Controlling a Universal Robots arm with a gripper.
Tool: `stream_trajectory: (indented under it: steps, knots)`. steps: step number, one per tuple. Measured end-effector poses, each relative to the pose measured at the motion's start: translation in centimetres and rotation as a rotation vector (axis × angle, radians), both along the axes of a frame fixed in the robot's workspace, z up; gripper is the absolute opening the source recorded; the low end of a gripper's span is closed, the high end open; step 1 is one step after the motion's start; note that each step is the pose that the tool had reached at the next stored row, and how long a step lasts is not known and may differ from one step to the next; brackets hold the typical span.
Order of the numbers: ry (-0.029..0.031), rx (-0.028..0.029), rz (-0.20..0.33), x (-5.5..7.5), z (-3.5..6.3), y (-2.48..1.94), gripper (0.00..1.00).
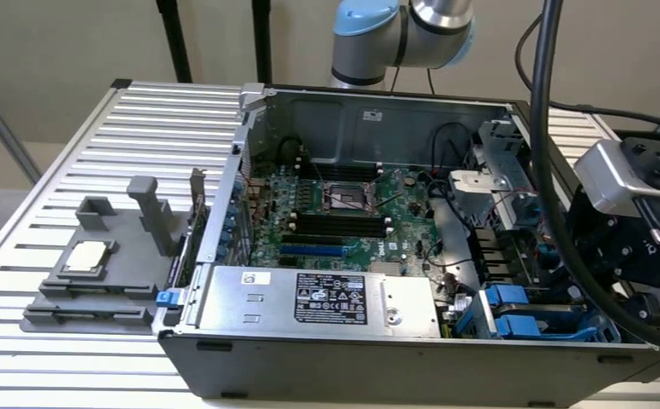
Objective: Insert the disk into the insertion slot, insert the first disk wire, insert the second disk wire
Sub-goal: 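Insert the first disk wire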
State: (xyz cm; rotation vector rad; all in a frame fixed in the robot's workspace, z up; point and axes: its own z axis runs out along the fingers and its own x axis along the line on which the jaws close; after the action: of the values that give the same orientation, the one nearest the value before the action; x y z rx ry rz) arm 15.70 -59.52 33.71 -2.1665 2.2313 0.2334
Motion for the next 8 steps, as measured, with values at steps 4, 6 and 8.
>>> stream_trajectory:
  steps: [4,6,8]
  knots:
    - [0.0004,-0.0107,-0.004,0.0,-0.04,0.43,0.16]
    - [0.0012,-0.0166,-0.006,0.01,-0.05,0.59,0.16]
    - [0.0037,-0.0248,-0.007,0.07,-0.06,0.61,0.16]
